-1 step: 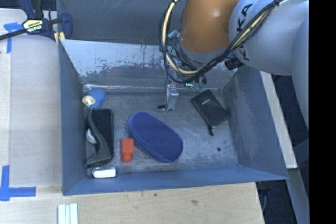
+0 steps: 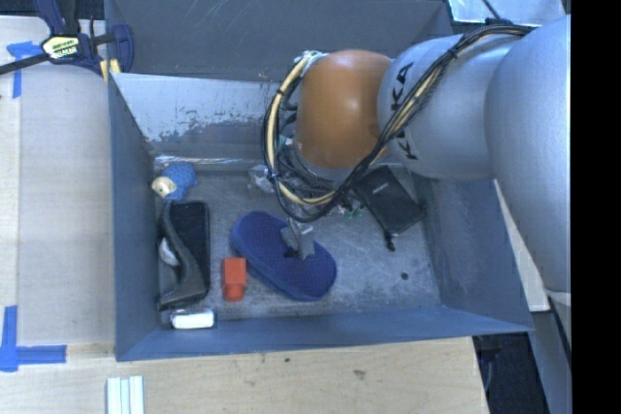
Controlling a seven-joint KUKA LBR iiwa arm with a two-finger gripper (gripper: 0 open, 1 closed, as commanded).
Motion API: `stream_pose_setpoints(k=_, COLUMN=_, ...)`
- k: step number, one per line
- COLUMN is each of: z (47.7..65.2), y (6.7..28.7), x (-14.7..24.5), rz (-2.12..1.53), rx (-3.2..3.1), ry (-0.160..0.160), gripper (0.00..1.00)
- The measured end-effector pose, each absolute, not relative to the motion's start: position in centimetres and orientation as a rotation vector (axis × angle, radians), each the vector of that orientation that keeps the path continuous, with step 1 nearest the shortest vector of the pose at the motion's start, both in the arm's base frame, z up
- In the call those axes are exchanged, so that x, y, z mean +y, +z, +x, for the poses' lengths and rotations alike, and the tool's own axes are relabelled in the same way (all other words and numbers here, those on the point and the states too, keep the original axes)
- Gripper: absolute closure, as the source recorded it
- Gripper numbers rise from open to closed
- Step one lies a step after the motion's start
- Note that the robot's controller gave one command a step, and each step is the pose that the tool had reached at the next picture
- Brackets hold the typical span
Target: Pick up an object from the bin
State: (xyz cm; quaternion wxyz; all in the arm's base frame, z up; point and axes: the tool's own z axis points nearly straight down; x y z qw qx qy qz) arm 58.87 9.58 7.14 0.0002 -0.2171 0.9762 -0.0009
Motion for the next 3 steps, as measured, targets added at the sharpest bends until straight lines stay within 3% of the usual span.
stream_pose_setpoints(k=1, z=59.2, y=7.4, x=9.7, rz=-0.675, rx=3.055, ry=0.001, gripper=1.00)
stream_pose_setpoints(k=2, z=58.9, y=7.4, x=10.1, rz=-0.696, rx=3.054, ry=-0.002, gripper=1.00)
stream_pose_setpoints(k=3, z=57.8, y=24.7, x=11.2, rz=-0.746, rx=3.038, ry=-0.001, gripper=1.00)
